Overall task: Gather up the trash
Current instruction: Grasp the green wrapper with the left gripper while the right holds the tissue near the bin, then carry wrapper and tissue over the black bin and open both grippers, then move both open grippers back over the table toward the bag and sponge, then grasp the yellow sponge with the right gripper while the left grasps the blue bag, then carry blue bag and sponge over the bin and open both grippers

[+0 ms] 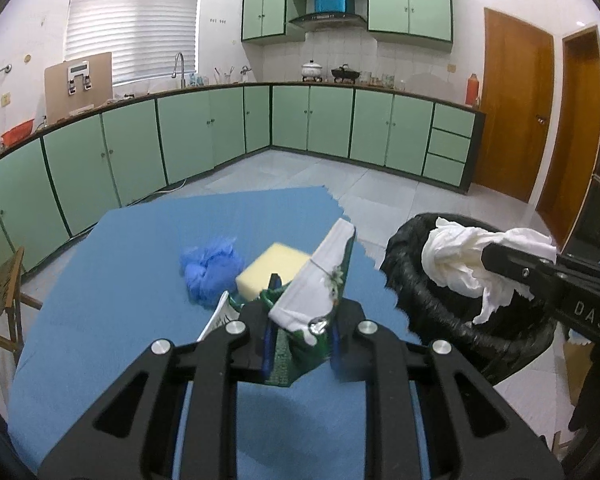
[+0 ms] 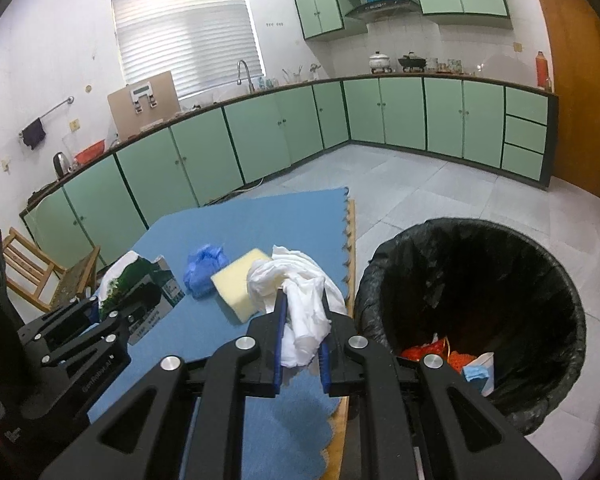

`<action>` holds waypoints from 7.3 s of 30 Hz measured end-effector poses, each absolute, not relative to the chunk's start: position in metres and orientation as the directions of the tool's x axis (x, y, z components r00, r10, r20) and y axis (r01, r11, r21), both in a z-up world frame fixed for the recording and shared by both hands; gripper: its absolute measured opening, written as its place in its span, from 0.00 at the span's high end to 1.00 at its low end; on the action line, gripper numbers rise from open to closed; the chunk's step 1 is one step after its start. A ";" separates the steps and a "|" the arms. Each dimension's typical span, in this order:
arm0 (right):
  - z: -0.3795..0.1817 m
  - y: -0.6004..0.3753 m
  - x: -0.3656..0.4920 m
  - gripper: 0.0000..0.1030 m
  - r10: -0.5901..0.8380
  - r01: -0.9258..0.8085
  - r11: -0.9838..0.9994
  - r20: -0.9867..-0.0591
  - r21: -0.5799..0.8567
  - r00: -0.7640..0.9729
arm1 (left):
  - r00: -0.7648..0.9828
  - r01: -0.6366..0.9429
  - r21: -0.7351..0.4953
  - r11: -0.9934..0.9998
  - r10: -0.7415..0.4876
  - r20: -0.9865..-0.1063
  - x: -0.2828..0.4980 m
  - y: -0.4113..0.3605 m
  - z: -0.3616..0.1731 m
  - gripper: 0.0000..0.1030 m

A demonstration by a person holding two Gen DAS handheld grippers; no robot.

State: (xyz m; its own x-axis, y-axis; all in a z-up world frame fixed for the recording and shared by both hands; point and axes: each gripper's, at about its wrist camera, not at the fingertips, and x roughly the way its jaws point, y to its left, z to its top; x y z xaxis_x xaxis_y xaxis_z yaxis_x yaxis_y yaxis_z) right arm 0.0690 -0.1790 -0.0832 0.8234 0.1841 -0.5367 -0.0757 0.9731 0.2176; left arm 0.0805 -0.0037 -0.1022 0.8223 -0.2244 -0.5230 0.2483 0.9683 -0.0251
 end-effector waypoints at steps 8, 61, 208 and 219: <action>-0.067 -0.201 0.067 0.87 0.141 -0.033 0.977 -0.517 0.212 0.844 | 0.824 0.281 -0.045 0.959 -0.265 -0.501 0.093 -0.025 -0.086 0.82; -0.156 -0.416 0.118 0.80 -0.128 0.322 0.930 -0.665 0.177 0.736 | 0.610 0.563 -0.130 0.816 -0.516 -0.601 0.221 -0.279 -0.166 0.79; -0.096 -0.107 0.218 0.77 0.240 -0.202 0.971 -0.582 0.131 0.777 | 0.801 0.172 -0.037 0.984 -0.162 -0.576 0.220 0.079 -0.126 1.00; -0.054 -0.118 0.181 0.77 0.241 -0.219 0.970 -0.517 0.105 0.821 | 0.831 0.187 -0.052 0.981 -0.186 -0.525 0.181 0.068 -0.079 1.00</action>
State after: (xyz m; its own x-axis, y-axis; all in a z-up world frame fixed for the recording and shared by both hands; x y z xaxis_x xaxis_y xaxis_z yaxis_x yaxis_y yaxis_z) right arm 0.1810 -0.1181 -0.0540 0.8209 0.2415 -0.5175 -0.2190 0.9700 0.1052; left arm 0.1812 0.0683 -0.0793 0.8306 -0.1863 -0.5247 0.1870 0.9810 -0.0522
